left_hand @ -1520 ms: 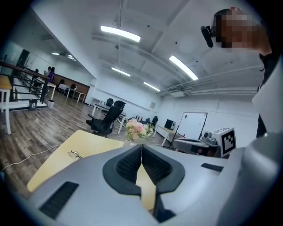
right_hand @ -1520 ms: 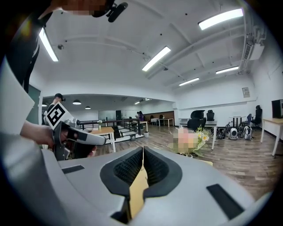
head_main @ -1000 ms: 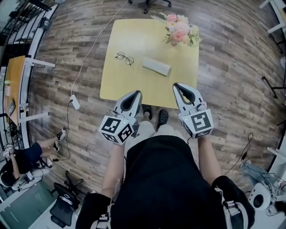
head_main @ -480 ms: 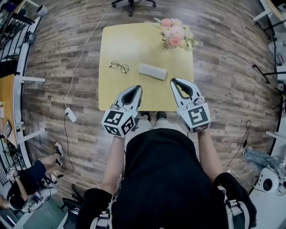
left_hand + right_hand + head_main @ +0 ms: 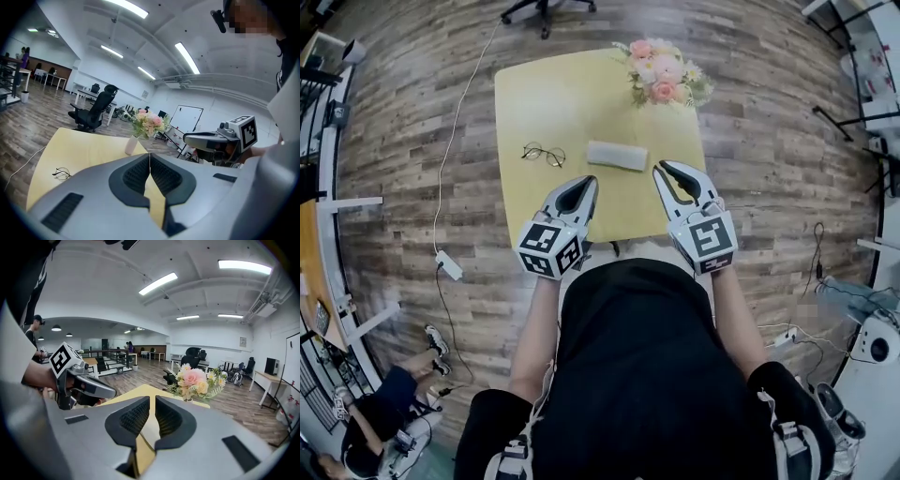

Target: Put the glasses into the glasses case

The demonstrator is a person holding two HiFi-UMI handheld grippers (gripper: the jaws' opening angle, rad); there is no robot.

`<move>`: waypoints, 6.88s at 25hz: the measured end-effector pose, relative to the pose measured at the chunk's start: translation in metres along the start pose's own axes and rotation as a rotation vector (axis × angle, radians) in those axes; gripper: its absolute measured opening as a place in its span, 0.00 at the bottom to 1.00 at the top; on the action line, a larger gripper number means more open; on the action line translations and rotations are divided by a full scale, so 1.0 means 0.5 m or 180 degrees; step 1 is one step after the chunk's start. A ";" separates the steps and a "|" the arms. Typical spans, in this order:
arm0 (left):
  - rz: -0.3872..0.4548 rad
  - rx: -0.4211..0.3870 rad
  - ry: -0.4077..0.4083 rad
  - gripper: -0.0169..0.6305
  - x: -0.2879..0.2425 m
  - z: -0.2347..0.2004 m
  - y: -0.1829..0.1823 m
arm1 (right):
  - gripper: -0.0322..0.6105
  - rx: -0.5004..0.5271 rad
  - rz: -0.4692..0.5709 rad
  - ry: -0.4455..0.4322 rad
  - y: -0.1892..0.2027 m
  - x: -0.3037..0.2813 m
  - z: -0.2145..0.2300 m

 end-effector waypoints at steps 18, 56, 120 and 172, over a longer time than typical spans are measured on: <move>-0.0492 0.0288 0.0096 0.06 -0.071 -0.110 0.119 | 0.26 0.0234 -0.0679 0.0189 0.120 -0.064 0.000; -0.1194 0.0217 -0.0357 0.06 -0.211 -0.202 0.315 | 0.49 0.1287 -0.1641 -0.0888 0.434 -0.253 0.042; -0.1229 0.0124 -0.0201 0.06 -0.179 -0.162 0.259 | 0.21 0.1132 -0.1431 -0.0613 0.317 -0.237 0.067; -0.0618 0.0610 -0.1372 0.06 0.127 -0.281 0.188 | 0.11 0.0504 -0.1369 -0.1309 0.384 -0.651 -0.254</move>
Point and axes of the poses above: the fingertips, and each gripper's own axes: x backward along the fingers, z to its right, y out of its underside, the point moved 10 cm from there along x, backward along the fingers, and after that the axes turned 15 degrees about z, right-handed, at the moved point
